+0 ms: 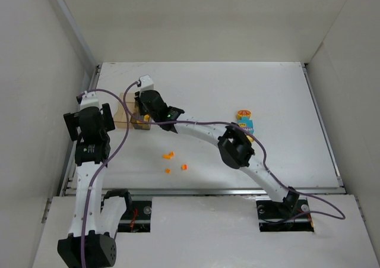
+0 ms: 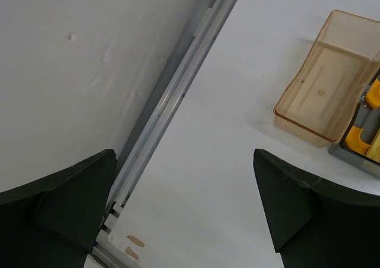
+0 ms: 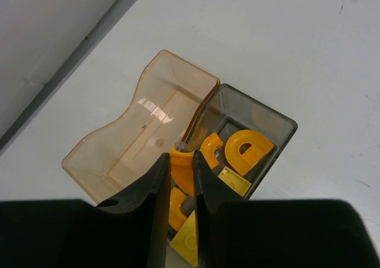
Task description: Sort the legos into containers by color
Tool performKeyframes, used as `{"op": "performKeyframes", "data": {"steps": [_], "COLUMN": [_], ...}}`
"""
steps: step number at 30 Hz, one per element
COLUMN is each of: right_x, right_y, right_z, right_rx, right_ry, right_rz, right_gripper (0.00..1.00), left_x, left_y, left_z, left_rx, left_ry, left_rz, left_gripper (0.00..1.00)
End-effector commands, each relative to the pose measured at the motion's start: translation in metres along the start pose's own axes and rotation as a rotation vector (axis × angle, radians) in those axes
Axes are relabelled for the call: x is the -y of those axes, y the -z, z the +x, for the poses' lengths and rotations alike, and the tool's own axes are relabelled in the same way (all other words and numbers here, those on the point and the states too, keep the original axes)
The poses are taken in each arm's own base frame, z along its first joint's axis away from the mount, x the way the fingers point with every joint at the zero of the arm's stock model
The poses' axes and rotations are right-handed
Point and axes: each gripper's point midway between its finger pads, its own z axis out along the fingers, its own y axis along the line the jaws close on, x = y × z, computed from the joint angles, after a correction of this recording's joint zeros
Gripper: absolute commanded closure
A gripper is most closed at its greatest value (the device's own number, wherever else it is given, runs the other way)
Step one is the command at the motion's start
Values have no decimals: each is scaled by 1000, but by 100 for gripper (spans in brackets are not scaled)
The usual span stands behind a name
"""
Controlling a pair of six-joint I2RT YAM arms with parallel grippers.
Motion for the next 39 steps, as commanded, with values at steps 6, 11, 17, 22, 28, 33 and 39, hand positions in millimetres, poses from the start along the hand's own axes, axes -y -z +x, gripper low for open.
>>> {"op": "performKeyframes", "data": {"steps": [6,11,17,22,28,33,39], "right_x": [-19,-16,8,43,97,130,164], "right_y": [-6,8,44,108,175,206,207], "right_z": [-25,-39,-62,-89,-27,-16,-23], "right_rx": [101,103,87,49,-169,-204,-208], "right_ry": [-4,-4,0,-29,-57,-90,-128], "right_rz": [-73,-64,-30,-99,-121,-67,-84], "right_gripper": [50,27,19,8,8,8,8], "left_x": [-2,7,30,100,152,191,225], "left_y": [-2,-3,10,55,95,112,133], "left_z": [-9,-9,-24,-29,-5,47,116], "left_rx": [35,30,50,113,133,-41,-87], "left_ry": [23,0,-67,-262,-634,-973,-1274], "left_rz": [-26,30,191,713,1108,1298,1508], "left_gripper": [0,0,0,0,7,13,30]}}
